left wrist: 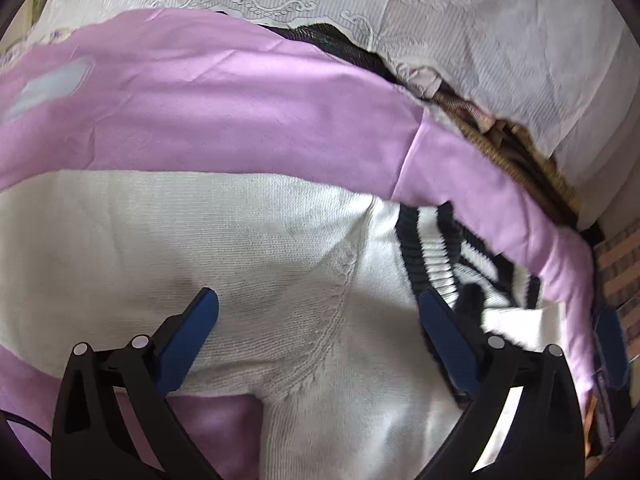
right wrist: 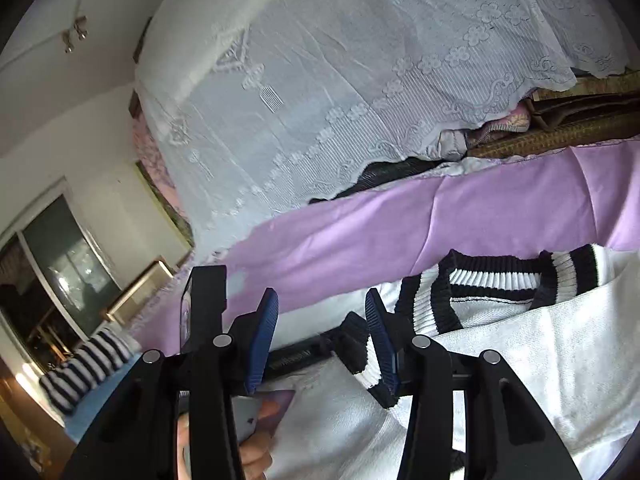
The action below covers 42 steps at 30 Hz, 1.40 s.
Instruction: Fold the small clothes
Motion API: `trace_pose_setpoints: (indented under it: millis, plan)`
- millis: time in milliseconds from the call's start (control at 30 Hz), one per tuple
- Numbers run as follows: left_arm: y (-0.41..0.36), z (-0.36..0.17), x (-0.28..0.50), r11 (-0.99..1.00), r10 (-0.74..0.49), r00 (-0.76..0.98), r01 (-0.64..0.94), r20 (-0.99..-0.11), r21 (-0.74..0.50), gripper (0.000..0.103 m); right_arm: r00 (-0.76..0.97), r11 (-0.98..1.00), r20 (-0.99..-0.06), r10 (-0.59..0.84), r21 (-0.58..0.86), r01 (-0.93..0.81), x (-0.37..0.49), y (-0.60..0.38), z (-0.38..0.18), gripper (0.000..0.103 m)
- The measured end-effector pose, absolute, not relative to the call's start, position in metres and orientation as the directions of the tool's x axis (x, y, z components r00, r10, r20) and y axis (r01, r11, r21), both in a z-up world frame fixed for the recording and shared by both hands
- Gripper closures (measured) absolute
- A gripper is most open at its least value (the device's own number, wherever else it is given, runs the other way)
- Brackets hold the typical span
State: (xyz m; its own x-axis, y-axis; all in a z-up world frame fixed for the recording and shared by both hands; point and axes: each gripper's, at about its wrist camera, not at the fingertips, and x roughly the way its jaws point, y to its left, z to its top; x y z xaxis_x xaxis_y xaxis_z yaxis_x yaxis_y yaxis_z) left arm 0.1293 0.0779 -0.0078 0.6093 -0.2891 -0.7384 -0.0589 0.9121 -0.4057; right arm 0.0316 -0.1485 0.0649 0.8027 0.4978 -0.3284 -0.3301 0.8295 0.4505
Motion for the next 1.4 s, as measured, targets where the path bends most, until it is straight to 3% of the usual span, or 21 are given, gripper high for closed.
trace_pose_setpoints:
  millis: [167, 333, 667, 700, 767, 833, 933, 1033, 1167, 1300, 1367, 1400]
  plan:
    - [0.076, -0.009, 0.128, 0.876, -0.404, 0.555, 0.004, -0.727, -0.483, 0.005, 0.873, 0.928, -0.392, 0.289, 0.34, -0.155, 0.014, -0.183, 0.06, 0.057]
    - [0.066, -0.017, 0.127, 0.913, -0.345, 0.526, -0.006, -0.777, -0.409, 0.005, 0.885, 0.946, -0.45, 0.118, 0.323, 0.038, 0.001, -0.235, 0.039, 0.057]
    - [0.043, -0.026, 0.127, 0.96, -0.264, 0.496, 0.052, -0.828, -0.275, 0.005, 0.874, 0.832, -0.476, 0.1, 0.522, 0.189, -0.021, -0.317, 0.0, 0.056]
    - [0.044, -0.024, 0.125, 0.954, -0.277, 0.515, 0.045, -0.811, -0.297, 0.007, 0.875, 0.815, -0.471, 0.111, 0.547, 0.191, -0.02, -0.321, -0.002, 0.056]
    - [0.045, -0.018, 0.122, 0.924, -0.362, 0.511, 0.088, -0.779, -0.372, 0.029, 0.878, 0.789, -0.459, 0.139, 0.587, 0.182, -0.023, -0.326, -0.005, 0.056]
    - [0.042, -0.005, 0.116, 0.907, -0.405, 0.529, 0.131, -0.746, -0.4, 0.041, 0.88, 0.783, -0.453, 0.143, 0.596, 0.179, -0.023, -0.328, -0.005, 0.056]
    - [0.034, 0.007, 0.108, 0.877, -0.475, 0.527, 0.215, -0.704, -0.431, 0.04, 0.883, 0.786, -0.449, 0.14, 0.593, 0.177, -0.025, -0.328, -0.005, 0.056]
    - [0.031, 0.0, 0.111, 0.908, -0.414, 0.552, 0.188, -0.723, -0.376, 0.038, 0.883, 0.785, -0.445, 0.147, 0.596, 0.17, -0.025, -0.328, -0.004, 0.056]
    - [0.045, -0.024, 0.127, 0.862, -0.49, 0.483, 0.144, -0.725, -0.487, 0.039, 0.884, 0.791, -0.443, 0.148, 0.59, 0.163, -0.026, -0.326, -0.002, 0.056]
    - [0.039, -0.027, 0.132, 0.846, -0.524, 0.474, 0.192, -0.708, -0.498, 0.039, 0.882, 0.794, -0.448, 0.146, 0.585, 0.166, -0.024, -0.326, -0.003, 0.056]
    - [0.036, -0.029, 0.133, 0.848, -0.523, 0.476, 0.204, -0.707, -0.49, 0.048, 0.881, 0.797, -0.452, 0.138, 0.579, 0.172, -0.023, -0.325, -0.004, 0.056]
    - [0.035, -0.029, 0.133, 0.849, -0.522, 0.474, 0.212, -0.709, -0.484, 0.07, 0.882, 0.798, -0.451, 0.134, 0.577, 0.174, -0.023, -0.325, -0.004, 0.056]
